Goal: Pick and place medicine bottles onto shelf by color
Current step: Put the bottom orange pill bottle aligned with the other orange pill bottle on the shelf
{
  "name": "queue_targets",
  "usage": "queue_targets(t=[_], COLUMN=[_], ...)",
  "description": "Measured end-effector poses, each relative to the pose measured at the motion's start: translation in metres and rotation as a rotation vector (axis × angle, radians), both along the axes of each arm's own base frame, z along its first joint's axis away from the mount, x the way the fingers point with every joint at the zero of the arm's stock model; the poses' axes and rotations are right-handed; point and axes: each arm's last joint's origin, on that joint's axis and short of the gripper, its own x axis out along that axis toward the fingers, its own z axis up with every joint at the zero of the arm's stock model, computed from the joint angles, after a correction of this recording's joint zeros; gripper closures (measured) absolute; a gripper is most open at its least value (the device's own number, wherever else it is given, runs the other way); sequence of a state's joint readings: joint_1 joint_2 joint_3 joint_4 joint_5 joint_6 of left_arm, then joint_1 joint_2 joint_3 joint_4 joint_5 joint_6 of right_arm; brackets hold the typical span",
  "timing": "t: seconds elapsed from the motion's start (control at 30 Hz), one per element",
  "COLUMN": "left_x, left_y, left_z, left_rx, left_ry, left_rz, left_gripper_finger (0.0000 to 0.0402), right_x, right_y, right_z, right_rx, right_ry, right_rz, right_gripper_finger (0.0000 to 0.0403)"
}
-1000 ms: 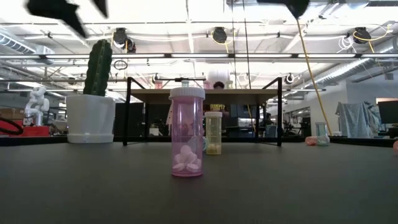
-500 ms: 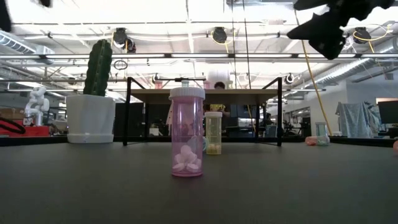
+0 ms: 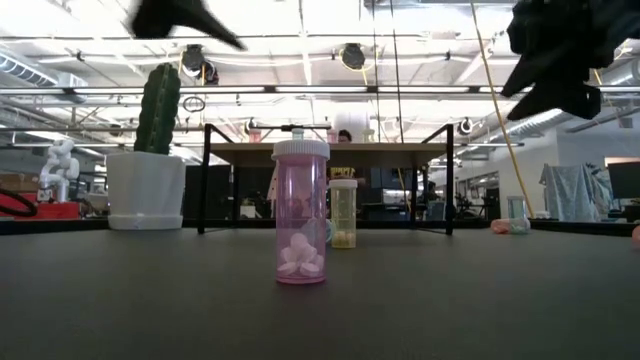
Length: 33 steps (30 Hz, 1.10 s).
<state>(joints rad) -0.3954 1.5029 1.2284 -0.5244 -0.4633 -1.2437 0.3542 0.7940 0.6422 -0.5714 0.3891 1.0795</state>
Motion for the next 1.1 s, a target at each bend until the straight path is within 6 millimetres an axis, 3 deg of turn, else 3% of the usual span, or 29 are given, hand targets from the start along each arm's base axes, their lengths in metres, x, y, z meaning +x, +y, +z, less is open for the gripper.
queue_targets(t=[0.23, 0.3, 0.4, 0.5, 0.57, 0.73, 0.93, 1.1], left_x=[0.066, 0.088, 0.111, 0.128, 0.142, 0.178, 0.221, 0.248], left_y=[0.026, 0.040, 0.071, 0.092, 0.099, 0.103, 0.096, 0.088], left_z=[-0.015, -0.021, -0.042, -0.058, -0.058, -0.064, -0.055, -0.060], left_rx=[0.413, 0.422, 0.379, 0.358, 0.385, 0.379, 0.405, 0.428], left_ry=[-0.184, -0.303, -0.342, -0.313, -0.347, -0.329, -0.305, -0.320], left_rz=[-0.356, -0.378, -0.383, -0.416, -0.450, -0.478, -0.497, -0.476], left_gripper_finger=[0.0133, 0.0133, 0.0133, 0.0133, 0.0133, 0.0133, 0.0133, 0.0133], right_x=[-0.006, -0.010, -0.016, -0.026, -0.034, -0.046, -0.050, -0.053], right_y=[-0.012, -0.014, -0.019, -0.024, -0.025, -0.024, -0.025, -0.026], right_z=[0.009, 0.011, 0.016, 0.014, 0.011, 0.003, 0.005, 0.005], right_rx=[0.079, 0.105, 0.128, 0.138, 0.171, 0.250, 0.273, 0.261], right_ry=[-0.047, -0.056, -0.063, 0.054, 0.165, 0.337, 0.318, 0.313], right_rz=[-0.003, -0.011, -0.038, -0.080, -0.079, -0.060, -0.068, -0.079], right_gripper_finger=[0.0232, 0.0232, 0.0232, 0.0232, 0.0232, 0.0232, 0.0232, 0.0232])
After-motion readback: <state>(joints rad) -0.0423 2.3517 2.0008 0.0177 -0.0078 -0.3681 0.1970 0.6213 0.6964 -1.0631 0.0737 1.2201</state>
